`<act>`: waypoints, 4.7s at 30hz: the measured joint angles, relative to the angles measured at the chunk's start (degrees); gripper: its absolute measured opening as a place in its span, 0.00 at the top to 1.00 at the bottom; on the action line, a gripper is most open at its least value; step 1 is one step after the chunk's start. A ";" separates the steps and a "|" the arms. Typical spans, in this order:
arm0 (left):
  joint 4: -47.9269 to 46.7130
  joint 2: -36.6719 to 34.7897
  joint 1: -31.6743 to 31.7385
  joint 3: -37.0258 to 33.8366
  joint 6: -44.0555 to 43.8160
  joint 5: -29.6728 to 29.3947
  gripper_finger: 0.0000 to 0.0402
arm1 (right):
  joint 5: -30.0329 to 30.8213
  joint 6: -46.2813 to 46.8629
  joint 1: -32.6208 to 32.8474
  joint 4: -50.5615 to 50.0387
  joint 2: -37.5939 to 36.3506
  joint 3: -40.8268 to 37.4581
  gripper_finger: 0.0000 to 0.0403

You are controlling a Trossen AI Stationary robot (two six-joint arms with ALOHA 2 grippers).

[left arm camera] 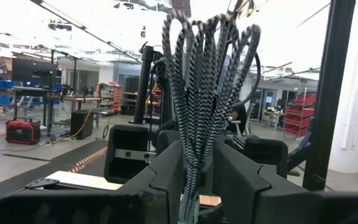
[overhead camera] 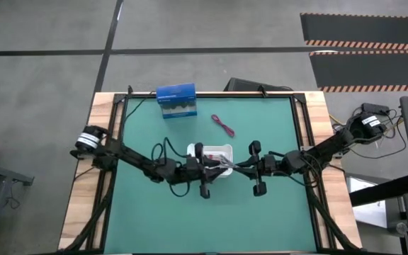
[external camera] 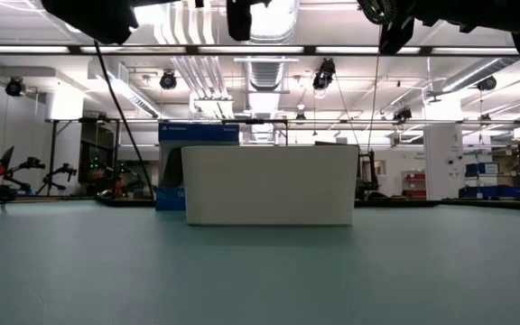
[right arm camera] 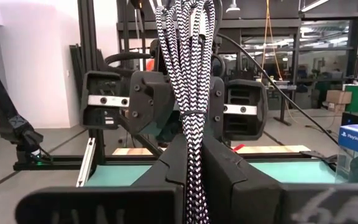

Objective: Pick and place USB-C Cables
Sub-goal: Put the white black charger cable into the white bin

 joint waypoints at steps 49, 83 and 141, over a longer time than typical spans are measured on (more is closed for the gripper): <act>-1.25 4.75 1.62 5.70 -0.06 -0.02 0.94 | 1.03 0.87 0.00 -1.68 0.13 0.07 0.87; -63.82 -12.41 2.11 12.11 -15.12 -9.83 0.96 | 2.01 -5.09 0.00 -19.47 -18.12 0.07 0.59; -132.63 8.23 13.33 50.30 -4.09 7.33 0.96 | 5.16 -5.52 0.02 -53.03 -43.75 -0.11 0.64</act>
